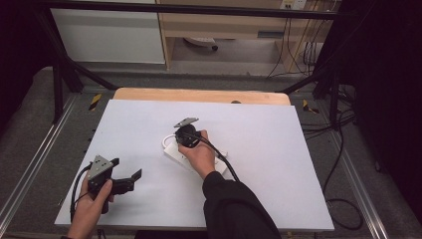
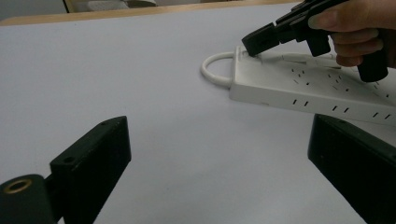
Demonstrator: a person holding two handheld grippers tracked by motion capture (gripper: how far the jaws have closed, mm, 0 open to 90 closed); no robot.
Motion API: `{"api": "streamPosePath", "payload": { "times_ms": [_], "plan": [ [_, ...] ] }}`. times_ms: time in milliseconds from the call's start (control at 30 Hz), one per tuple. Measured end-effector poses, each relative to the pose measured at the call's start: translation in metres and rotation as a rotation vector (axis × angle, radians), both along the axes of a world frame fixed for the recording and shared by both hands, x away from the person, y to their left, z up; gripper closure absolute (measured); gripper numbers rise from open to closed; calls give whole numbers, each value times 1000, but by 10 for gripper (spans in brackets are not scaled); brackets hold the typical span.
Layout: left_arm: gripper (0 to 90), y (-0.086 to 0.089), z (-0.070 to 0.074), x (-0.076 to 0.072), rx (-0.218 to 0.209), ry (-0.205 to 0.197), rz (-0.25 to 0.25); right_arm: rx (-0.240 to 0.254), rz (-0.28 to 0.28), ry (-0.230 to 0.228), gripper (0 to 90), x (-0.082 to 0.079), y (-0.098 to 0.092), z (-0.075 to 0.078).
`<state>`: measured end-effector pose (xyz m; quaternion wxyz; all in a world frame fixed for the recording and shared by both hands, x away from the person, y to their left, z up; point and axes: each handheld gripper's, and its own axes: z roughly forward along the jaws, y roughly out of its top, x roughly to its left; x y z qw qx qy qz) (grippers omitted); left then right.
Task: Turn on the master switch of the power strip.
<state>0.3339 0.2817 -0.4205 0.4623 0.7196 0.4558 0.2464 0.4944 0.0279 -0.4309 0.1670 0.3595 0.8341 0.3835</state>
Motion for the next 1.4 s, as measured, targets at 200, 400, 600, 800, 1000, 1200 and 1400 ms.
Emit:
{"api": "streamPosePath", "payload": {
  "times_ms": [200,400,600,800,1000,1200,1400],
  "plan": [
    [59,0,0,0,1,1,0,0,0,-2,900,0,0,0],
    [59,-1,0,0,3,3,-3,-6,5,-10,900,0,0,-1],
    [60,0,0,0,5,6,-4,-12,6,-12,900,-1,1,-1],
    [59,-1,-1,0,7,6,-4,-17,7,-15,900,-1,1,-1],
    [59,-1,-1,0,9,7,-5,-13,5,-11,900,0,1,-1],
    [59,-1,-1,0,14,10,-7,-8,3,-5,900,0,0,-1],
    [59,-2,-1,0,15,14,-8,-10,3,-6,900,0,1,-1]
  ]
}}
